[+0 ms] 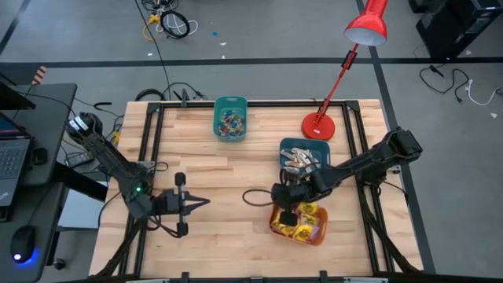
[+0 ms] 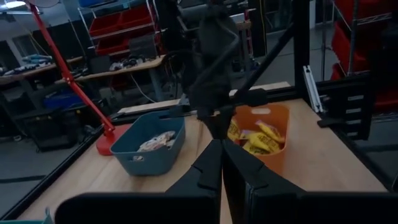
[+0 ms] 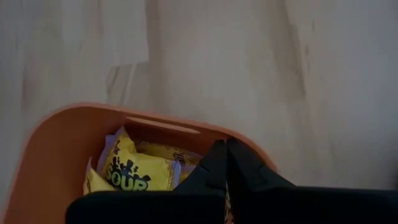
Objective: Sort candy
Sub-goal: Move the orange bin to the left side of the green bin
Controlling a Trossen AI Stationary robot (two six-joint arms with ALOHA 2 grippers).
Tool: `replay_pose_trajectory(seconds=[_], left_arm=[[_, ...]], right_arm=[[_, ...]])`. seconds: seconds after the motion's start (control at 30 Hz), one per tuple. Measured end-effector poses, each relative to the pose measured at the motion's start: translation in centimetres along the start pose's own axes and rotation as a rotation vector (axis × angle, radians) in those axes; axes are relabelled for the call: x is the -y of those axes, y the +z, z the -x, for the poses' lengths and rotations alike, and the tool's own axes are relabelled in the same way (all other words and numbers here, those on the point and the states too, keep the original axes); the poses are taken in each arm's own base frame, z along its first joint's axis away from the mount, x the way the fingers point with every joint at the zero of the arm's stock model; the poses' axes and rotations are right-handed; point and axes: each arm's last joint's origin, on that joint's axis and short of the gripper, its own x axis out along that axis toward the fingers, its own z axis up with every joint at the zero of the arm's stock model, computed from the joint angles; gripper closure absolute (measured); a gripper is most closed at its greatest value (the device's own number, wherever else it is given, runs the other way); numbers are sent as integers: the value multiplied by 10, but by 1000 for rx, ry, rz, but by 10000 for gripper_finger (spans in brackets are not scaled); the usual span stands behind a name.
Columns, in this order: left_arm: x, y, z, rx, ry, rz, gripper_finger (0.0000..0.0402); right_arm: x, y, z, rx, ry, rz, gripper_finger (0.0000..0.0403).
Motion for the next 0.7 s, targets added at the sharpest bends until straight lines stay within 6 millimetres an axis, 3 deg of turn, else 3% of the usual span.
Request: replay_pose_trajectory(seconds=[0.5, 0.6, 0.7], left_arm=[[6, -2, 15, -16, 128, -33, 388], [7, -2, 17, -16, 125, -36, 388], [9, -3, 19, -22, 113, -51, 388]], right_arm=[[42, 40, -2, 221, -45, 127, 403], [44, 44, 8, 220, -79, 138, 403], [38, 46, 30, 201, -130, 119, 403]])
